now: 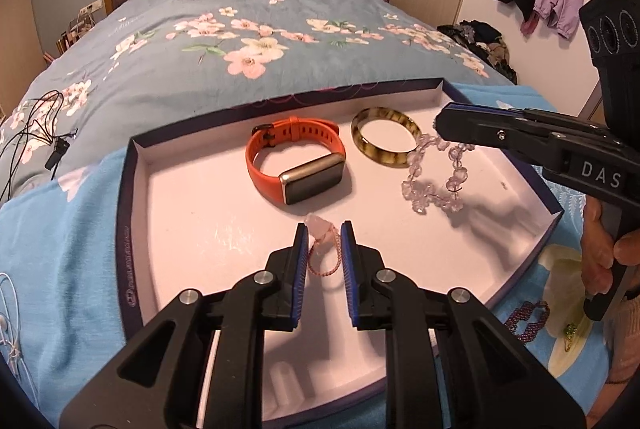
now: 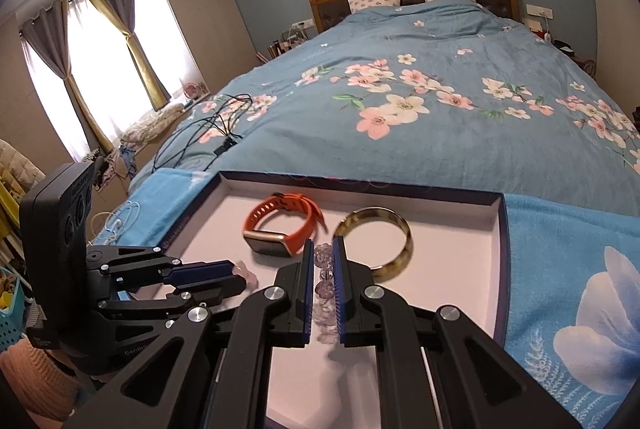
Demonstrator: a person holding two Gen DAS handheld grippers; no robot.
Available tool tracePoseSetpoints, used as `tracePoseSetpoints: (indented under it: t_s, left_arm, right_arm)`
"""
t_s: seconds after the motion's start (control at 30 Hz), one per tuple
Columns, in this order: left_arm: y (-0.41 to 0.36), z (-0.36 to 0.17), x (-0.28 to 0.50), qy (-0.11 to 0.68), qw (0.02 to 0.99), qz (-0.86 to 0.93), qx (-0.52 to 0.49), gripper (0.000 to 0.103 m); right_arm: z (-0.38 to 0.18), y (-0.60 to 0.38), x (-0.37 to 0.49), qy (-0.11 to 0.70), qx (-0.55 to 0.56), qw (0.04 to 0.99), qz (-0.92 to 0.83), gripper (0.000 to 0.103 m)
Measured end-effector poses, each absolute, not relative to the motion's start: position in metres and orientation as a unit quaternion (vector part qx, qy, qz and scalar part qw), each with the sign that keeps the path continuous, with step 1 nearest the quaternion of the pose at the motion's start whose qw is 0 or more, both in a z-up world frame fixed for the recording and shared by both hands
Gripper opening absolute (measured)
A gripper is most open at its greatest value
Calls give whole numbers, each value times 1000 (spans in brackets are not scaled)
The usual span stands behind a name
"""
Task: Organize jewelry
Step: 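Carry the crystal bracelet and pink necklace into the tray box with both tools, then open both tools to release the jewelry and withdraw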
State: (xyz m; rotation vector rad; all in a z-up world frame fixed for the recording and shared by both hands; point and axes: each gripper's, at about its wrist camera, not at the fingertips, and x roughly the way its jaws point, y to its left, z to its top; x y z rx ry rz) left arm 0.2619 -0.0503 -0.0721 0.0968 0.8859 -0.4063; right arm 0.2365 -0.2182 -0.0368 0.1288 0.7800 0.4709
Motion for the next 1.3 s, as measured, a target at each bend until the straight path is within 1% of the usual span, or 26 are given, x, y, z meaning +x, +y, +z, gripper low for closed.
tracePoseSetpoints:
  t_s: [0.2,0.27,0.37,0.47,0.5,0.57,0.63,0.7,0.83,1.0,1.13,1.3]
  left_arm:
    - [-51,-74,268,427,882,-195,44,18]
    - [-53,-75,271,430,880,-194,44,18]
    - [-53,-76,274,429,882,-190,42,18]
    - [-53,-73,271,421,886,-187,45,25]
    - [-53,-70,267,417,889,-186,46,29]
    - [-50,-63,261,403,896,-179,50,35]
    - [-46,-55,254,391,903,-175,47,44]
    - [-41,-47,245,380,908,-172,46,44]
    - [-31,-30,218,350,920,-172,47,49]
    - [-21,-18,181,325,927,-181,50,55]
    - [-19,-17,152,319,926,-193,61,56]
    - [-18,-29,122,330,917,-217,61,57]
  right_arm:
    - [-44,-223,242,387,59,894,218,8]
    - [-47,-223,243,392,57,893,213,10]
    - [-49,-226,242,397,55,893,204,10]
    - [-48,-230,240,395,56,896,196,11]
    - [-46,-231,239,395,56,896,195,11]
    - [-43,-234,234,391,58,898,193,17]
    - [-38,-237,225,383,56,902,192,19]
    - [-30,-240,212,373,52,905,198,20]
    - [-16,-242,183,351,36,911,211,28]
    - [-10,-245,151,343,19,911,228,29]
    - [-19,-242,130,356,-1,904,236,29]
    - [-36,-240,116,378,-6,894,238,29]
